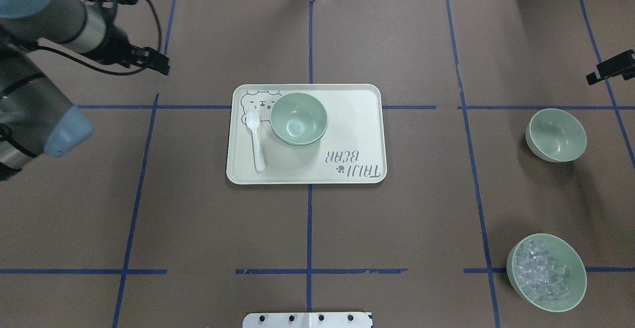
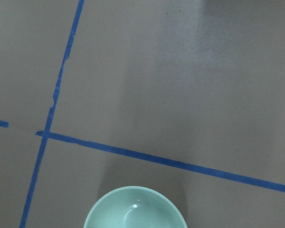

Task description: Stack green bowls together

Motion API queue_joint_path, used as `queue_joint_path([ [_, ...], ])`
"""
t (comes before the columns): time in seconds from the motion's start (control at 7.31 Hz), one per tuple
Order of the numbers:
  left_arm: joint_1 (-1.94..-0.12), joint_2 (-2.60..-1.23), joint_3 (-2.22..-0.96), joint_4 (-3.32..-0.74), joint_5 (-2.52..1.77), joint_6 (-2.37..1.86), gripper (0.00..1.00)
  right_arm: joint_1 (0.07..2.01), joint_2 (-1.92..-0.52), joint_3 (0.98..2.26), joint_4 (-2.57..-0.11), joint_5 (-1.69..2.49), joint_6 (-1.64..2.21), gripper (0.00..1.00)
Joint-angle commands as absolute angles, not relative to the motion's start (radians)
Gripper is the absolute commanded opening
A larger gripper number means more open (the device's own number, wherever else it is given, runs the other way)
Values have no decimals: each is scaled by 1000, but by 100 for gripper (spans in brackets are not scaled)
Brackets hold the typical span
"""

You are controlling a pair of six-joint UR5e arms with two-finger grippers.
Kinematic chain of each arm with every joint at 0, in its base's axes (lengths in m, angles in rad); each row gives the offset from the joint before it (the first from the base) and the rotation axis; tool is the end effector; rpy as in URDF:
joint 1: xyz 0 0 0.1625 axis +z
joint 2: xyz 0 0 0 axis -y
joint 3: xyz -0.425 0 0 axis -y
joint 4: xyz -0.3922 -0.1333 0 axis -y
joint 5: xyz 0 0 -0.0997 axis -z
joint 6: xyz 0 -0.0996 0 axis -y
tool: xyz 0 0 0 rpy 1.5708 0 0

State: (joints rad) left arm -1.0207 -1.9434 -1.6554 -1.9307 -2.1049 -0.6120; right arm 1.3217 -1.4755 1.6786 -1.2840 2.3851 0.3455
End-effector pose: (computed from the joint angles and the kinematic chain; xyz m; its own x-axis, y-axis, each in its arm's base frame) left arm 0.2628 -0.5865 0.3712 0.6473 0.2921 -0.7041 0.0172 0.9178 0.3967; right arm -0.0753 -0.5429 0.5199 0.6202 -0.1816 0.7631 0.0080 0.9742 0.2254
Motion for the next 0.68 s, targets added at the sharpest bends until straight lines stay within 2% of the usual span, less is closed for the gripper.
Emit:
queue_joint_path([
  [0.0, -1298, -1777, -1625, -1925, -2189, -175, 100, 1287, -1511, 1718, -1284, 2295, 385, 100],
  [0.27, -1532, -1730, -1502, -1832, -2302, 112, 100, 1225, -1541, 1709, -1284, 2255, 399, 100],
  [0.55, -1535, -1729, -1505, -1782, -2301, 115, 100, 1160, -1549, 1700, -1279, 2198, 405, 99],
])
